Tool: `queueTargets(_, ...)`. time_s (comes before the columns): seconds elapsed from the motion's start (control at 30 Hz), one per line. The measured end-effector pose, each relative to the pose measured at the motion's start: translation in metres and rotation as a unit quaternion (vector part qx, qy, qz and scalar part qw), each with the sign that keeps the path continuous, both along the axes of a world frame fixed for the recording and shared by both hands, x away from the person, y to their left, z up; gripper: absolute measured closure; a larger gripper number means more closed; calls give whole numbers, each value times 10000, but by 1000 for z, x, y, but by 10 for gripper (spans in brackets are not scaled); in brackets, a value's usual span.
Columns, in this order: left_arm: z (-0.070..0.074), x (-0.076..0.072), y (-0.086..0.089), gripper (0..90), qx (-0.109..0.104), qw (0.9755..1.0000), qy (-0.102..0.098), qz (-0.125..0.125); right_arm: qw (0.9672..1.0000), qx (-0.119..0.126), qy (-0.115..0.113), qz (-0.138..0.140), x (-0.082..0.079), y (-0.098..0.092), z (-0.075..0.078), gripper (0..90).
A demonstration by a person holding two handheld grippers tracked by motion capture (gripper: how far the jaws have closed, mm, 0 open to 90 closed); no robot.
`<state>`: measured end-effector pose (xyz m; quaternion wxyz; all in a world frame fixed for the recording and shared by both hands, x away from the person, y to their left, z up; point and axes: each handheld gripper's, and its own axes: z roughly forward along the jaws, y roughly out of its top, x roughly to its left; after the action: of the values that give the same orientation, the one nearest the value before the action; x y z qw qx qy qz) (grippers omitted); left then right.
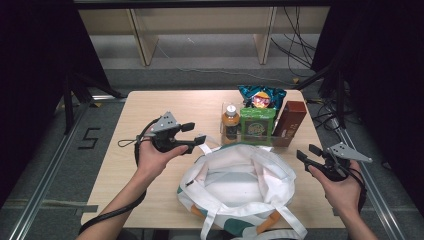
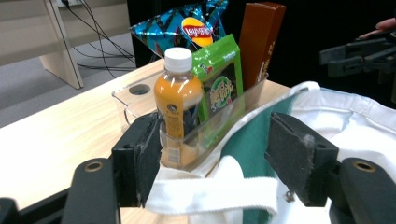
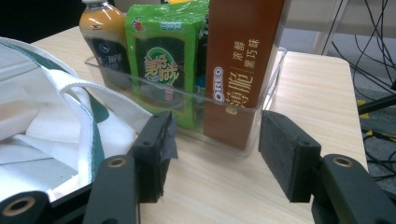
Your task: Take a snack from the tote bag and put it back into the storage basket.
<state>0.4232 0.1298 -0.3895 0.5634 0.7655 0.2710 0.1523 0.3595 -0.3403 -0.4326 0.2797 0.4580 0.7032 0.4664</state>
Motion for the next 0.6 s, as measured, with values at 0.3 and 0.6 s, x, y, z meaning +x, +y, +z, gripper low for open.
queueTargets(0.3, -8, -10, 8, 343, 73, 10000, 58, 36, 10000, 74, -30, -20, 1, 2, -1, 457)
queueTargets(0.6, -19, -20, 14, 340, 8, 9999, 112, 91, 10000, 67, 14, -37, -1, 3, -2, 457)
